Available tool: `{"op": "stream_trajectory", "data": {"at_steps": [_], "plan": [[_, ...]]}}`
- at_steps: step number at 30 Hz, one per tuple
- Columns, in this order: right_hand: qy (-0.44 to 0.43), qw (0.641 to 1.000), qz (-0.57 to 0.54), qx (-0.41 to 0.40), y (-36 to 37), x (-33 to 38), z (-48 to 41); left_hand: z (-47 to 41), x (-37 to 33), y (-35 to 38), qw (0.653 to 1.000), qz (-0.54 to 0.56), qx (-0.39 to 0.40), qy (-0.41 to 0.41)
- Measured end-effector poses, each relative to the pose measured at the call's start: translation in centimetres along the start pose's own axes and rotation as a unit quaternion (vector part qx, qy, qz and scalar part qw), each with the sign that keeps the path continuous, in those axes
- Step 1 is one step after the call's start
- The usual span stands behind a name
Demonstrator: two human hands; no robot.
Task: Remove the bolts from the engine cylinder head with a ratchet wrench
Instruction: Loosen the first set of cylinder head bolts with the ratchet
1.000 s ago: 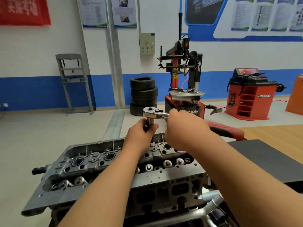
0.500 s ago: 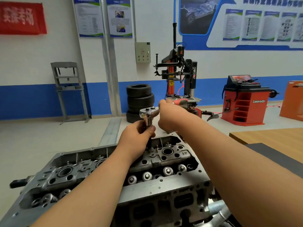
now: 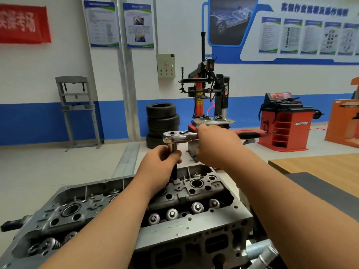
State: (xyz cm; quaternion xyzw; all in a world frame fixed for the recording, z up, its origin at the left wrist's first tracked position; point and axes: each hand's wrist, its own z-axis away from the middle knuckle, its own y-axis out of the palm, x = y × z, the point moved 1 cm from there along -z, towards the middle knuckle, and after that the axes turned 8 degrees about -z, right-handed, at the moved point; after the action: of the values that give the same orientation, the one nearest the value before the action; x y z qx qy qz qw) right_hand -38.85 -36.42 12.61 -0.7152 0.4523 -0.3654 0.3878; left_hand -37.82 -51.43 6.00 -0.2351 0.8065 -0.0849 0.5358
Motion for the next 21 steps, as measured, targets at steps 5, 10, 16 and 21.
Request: {"op": "stream_trajectory", "data": {"at_steps": [5,10,16,21], "plan": [[-0.020,0.977,-0.184,0.103,2.8,2.4,-5.4,0.1,-0.1,0.1,0.999,-0.033,0.000,-0.021],[0.014,0.984,-0.145,0.105,2.7,2.1,-4.2,0.1,-0.3,0.1,0.997,-0.067,-0.023,0.006],[-0.014,0.997,0.071,-0.025,0.0,0.5,5.5,0.2,-0.1,0.3,0.999,-0.047,-0.014,0.006],[-0.074,0.991,0.081,-0.075,0.3,1.6,8.7,0.2,0.3,0.1,0.999,-0.033,-0.005,0.010]]}}
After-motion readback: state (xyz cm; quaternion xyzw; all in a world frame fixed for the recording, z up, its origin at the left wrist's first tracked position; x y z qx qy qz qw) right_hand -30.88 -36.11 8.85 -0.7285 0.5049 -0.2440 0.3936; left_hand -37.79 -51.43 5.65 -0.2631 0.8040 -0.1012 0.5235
